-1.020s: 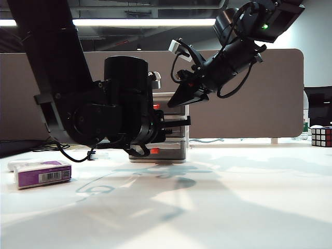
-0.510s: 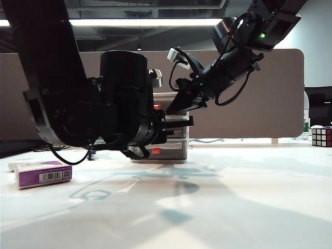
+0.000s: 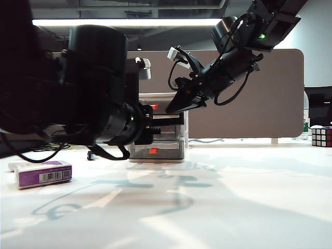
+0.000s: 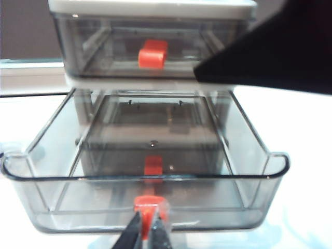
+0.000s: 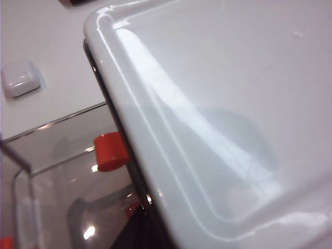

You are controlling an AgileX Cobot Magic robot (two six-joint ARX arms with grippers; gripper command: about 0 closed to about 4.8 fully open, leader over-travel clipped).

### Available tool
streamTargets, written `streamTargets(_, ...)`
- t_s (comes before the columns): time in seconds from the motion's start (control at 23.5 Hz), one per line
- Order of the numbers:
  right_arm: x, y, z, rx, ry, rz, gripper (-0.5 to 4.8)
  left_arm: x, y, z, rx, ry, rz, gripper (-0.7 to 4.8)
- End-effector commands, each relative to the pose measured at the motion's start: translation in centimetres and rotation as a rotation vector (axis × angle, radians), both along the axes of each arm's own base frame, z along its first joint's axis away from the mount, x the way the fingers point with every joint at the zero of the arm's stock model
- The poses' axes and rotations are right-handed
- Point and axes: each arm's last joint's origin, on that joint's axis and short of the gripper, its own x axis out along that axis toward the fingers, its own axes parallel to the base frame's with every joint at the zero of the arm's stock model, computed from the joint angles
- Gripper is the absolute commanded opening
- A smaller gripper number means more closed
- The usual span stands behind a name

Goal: Open the second layer of the drawer on the table, pick up a pack of napkins on the table and put it in, and finally close the drawer.

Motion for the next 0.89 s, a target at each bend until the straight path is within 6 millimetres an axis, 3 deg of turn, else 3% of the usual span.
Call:
streamTargets(0.04,0.2,0.0,0.6,0.017,-0.032,-0.01,-0.05,-1.3,-0.2,0.3,-0.01,-0.007,-0.01,-0.06)
streamTargets(0.38,0.2,0.0,0.6,0.024,-0.021,-0.016,-0.05,-5.0,-0.7,-0.6,-0.005,0.032,-0.057,-0.06)
streamTargets(0.47,0.2,0.0,0.5,0.025,-0.018,-0.015,-0.05,-5.1,-0.6,-0.7,-0.002,0.038,-0.077,0.08)
streamTargets(0.51,0.1,0.0,0.6,0.031,-0.015,-0.011,-0.05,-5.1,-0.6,-0.8,0.0,0.041,-0.084,0.46)
streamTargets(0.6,0.1,0.0,0.6,0.038,-0.01,-0.002,-0.05,-5.2,-0.5,-0.8,-0.001,0.043,-0.098,1.85)
streamTargets(0.68,0.1,0.0,0.5,0.037,-0.006,-0.001,-0.05,-5.9,-0.1,-0.4,0.001,0.042,-0.108,2.85)
streamTargets(0.89,0.0,0.0,0.5,0.036,0.005,0.003,-0.05,-9.3,4.2,2.0,0.055,0.002,-0.049,2.83)
